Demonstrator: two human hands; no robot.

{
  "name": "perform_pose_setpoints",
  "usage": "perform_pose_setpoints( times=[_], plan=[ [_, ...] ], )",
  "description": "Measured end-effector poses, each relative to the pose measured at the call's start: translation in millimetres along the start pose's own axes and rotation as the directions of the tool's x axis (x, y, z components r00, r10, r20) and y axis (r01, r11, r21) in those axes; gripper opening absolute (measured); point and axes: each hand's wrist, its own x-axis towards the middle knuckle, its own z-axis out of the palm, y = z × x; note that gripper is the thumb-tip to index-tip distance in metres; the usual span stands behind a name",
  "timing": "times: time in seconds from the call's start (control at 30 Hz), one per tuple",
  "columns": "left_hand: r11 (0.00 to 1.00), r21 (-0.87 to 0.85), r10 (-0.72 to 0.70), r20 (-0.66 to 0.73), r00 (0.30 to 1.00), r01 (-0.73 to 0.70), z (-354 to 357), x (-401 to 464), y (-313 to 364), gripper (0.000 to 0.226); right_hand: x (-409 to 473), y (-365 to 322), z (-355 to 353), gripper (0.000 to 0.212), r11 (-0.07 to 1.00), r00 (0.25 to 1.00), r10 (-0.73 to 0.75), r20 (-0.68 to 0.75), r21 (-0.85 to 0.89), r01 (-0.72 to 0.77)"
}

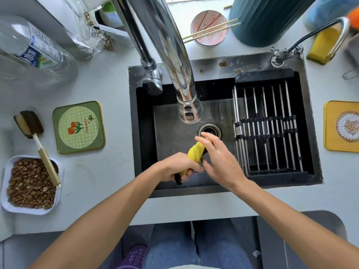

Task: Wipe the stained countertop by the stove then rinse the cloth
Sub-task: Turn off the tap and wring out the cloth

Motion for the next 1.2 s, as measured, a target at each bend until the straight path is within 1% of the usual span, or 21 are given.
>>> perform_pose_setpoints(
  times=[0.07, 0.13, 0.2, 0.23, 0.27, 0.33, 0.37, 0.43, 0.5, 0.57, 0.63, 0.67, 0.7, 0.77, 0.8, 0.83, 0.87, 0.93, 1.0, 1.07, 1.2],
  plan=[
    [0.974, -0.220, -0.006, 0.188, 0.982, 0.048, 1, -9, -4, 0.021, -3, 3, -4, 0.071, 0.987, 0.988, -0.155, 0.003, -0.039, 0.155],
    [0.943, -0.319, 0.019, 0.319, 0.948, 0.089, 5, -16, -7, 0.030, 1, 3, -3, 0.062, 0.959, 0.963, -0.270, -0.002, -0.089, 0.269],
    [0.923, -0.369, 0.067, 0.432, 0.899, 0.109, 11, -21, -8, 0.036, 7, -1, 0, 0.037, 0.938, 0.935, -0.337, -0.110, -0.126, 0.323],
    [0.916, -0.388, 0.103, 0.474, 0.874, 0.103, 14, -24, -8, 0.036, 11, -3, 0, 0.022, 0.926, 0.914, -0.371, -0.167, -0.146, 0.349],
    [0.908, -0.409, 0.139, 0.500, 0.855, 0.092, 17, -26, -9, 0.034, 16, -4, -2, 0.014, 0.911, 0.893, -0.404, -0.198, -0.172, 0.374],
    [0.891, -0.450, 0.200, 0.500, 0.843, 0.056, 17, -30, -9, 0.028, 29, -5, -9, 0.024, 0.869, 0.860, -0.477, -0.181, -0.243, 0.431],
    [0.895, -0.445, 0.216, 0.482, 0.849, 0.025, 15, -32, -8, 0.027, 36, -5, -14, 0.027, 0.849, 0.849, -0.504, -0.156, -0.271, 0.454],
    [0.941, -0.335, 0.201, 0.427, 0.882, -0.053, 5, -34, -4, 0.031, 47, -6, -22, 0.025, 0.809, 0.831, -0.549, -0.089, -0.308, 0.501],
    [0.981, -0.164, 0.162, 0.367, 0.916, -0.108, -7, -36, 4, 0.036, 54, -10, -25, 0.024, 0.787, 0.843, -0.538, 0.014, -0.348, 0.509],
    [0.989, 0.078, 0.107, 0.246, 0.963, -0.129, -16, -35, 16, 0.043, 60, -15, -26, 0.024, 0.786, 0.889, -0.429, 0.163, -0.418, 0.456],
    [0.929, 0.354, 0.108, 0.026, 0.994, -0.110, -19, -29, 28, 0.040, 67, -21, -28, 0.017, 0.775, 0.924, -0.217, 0.314, -0.520, 0.359],
    [0.876, 0.475, 0.149, -0.096, 0.984, -0.086, -19, -25, 32, 0.033, 70, -24, -28, 0.013, 0.756, 0.929, -0.122, 0.349, -0.574, 0.315],
    [0.817, 0.575, 0.203, -0.205, 0.958, -0.051, -18, -21, 34, 0.025, 73, -27, -28, 0.015, 0.740, 0.935, -0.064, 0.350, -0.611, 0.280],
    [0.710, 0.704, 0.312, -0.328, 0.891, 0.010, -16, -16, 36, 0.015, 78, -29, -26, 0.032, 0.743, 0.943, 0.020, 0.332, -0.636, 0.208],
    [0.652, 0.757, 0.367, -0.350, 0.862, 0.030, -15, -14, 37, 0.012, 81, -29, -24, 0.037, 0.767, 0.941, 0.070, 0.330, -0.621, 0.160],
    [0.585, 0.810, 0.420, -0.352, 0.836, 0.047, -15, -11, 38, 0.010, 83, -28, -23, 0.037, 0.806, 0.933, 0.127, 0.337, -0.583, 0.100],
    [0.518, 0.853, 0.467, -0.345, 0.814, 0.065, -16, -9, 39, 0.008, 84, -26, -22, 0.033, 0.847, 0.914, 0.192, 0.358, -0.530, 0.030],
    [0.400, 0.912, 0.541, -0.313, 0.781, 0.089, -18, -4, 40, 0.005, 87, -19, -20, 0.021, 0.909, 0.847, 0.298, 0.441, -0.401, -0.112],
    [0.285, 0.953, 0.592, -0.260, 0.763, 0.103, -21, 0, 40, 0.006, 88, -13, -17, 0.022, 0.940, 0.779, 0.332, 0.532, -0.252, -0.229],
    [0.196, 0.974, 0.628, -0.214, 0.748, 0.114, -23, 2, 37, 0.013, 88, -10, -14, 0.026, 0.937, 0.731, 0.338, 0.593, -0.137, -0.323],
    [0.096, 0.990, 0.673, -0.142, 0.726, 0.104, -31, 6, 34, 0.019, 87, -10, -9, 0.029, 0.889, 0.681, 0.314, 0.662, 0.046, -0.455]
  ],
)
